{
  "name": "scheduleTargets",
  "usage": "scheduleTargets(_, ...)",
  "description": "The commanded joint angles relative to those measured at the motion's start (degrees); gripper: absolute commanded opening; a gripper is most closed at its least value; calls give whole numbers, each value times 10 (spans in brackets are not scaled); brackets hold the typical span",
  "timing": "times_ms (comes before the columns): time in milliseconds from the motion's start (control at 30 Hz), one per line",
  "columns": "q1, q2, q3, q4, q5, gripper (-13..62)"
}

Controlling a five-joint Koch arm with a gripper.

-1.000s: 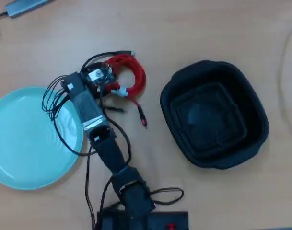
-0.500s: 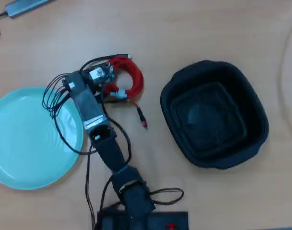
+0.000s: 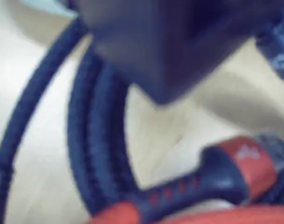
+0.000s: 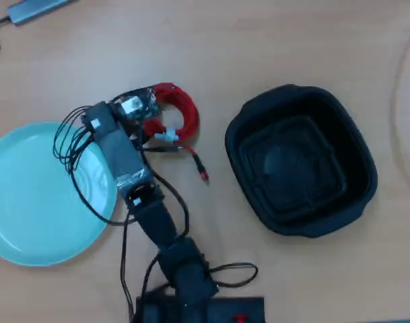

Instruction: Put a black charging cable in a black bowl and put a red charging cable in a green bowl

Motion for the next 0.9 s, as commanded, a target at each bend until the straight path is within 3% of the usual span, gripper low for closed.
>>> scheduleTargets(0,-4,171,-24,30,-59,-67)
scheduleTargets(300,-7,313,-33,21,-123,-67)
scheduleTargets(867,-73,394,-31,-11,-133,-66)
